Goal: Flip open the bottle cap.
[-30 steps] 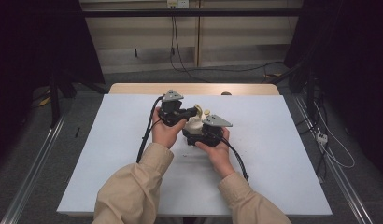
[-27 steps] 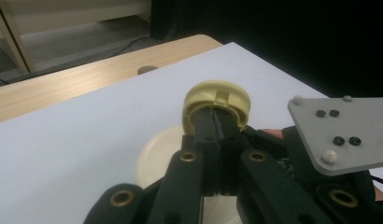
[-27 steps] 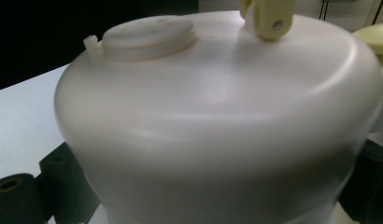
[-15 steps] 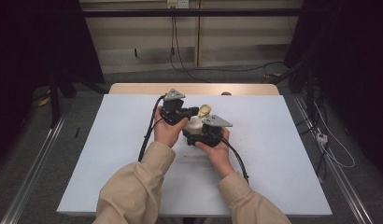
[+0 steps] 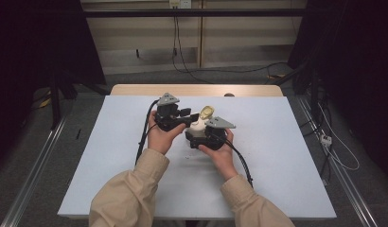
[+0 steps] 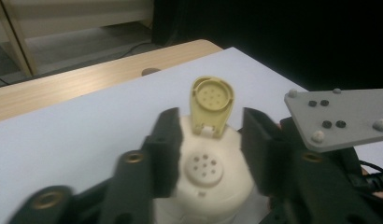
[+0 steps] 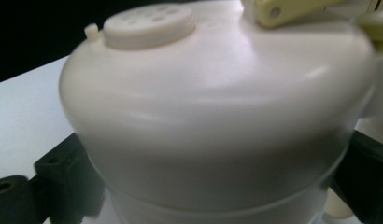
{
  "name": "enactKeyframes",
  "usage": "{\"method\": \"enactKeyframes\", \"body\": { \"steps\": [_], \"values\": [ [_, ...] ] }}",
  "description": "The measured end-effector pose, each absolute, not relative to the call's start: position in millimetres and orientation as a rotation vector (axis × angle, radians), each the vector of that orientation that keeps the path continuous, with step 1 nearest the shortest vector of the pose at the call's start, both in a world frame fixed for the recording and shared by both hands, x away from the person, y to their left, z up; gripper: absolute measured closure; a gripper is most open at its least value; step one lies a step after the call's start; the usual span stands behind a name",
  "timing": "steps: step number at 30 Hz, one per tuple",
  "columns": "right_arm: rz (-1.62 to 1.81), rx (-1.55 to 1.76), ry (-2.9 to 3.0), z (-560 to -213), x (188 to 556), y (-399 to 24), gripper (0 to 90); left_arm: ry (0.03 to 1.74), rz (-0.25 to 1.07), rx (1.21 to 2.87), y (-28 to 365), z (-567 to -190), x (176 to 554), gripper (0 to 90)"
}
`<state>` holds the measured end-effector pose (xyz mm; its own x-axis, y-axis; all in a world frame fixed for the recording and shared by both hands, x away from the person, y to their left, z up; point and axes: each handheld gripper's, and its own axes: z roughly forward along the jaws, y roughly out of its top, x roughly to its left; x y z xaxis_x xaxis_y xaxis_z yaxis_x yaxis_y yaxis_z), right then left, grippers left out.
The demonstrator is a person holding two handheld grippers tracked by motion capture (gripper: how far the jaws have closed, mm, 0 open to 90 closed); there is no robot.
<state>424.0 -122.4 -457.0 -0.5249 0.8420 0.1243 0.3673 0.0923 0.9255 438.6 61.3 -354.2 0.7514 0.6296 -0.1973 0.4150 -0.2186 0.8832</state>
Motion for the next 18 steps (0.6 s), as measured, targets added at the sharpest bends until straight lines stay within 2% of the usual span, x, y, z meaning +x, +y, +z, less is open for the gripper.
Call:
{"method": "enactKeyframes", "body": {
  "steps": [3,11,18],
  "values": [
    [1.434,1.213,1.942,-457.9,422.5,-124.5,2.4,0.822,0.255,1.838,69.2,-356.4,434.3,39.7],
    [1.364,1.17,2.021,-457.3,410.6,-132.9,5.5,0.819,0.257,1.84,86.4,-368.5,420.6,20.1],
    [1.375,1.124,2.053,-453.0,393.7,-145.4,6.3,0.816,0.259,1.868,102.8,-381.1,409.3,13.1]
  ]
}}
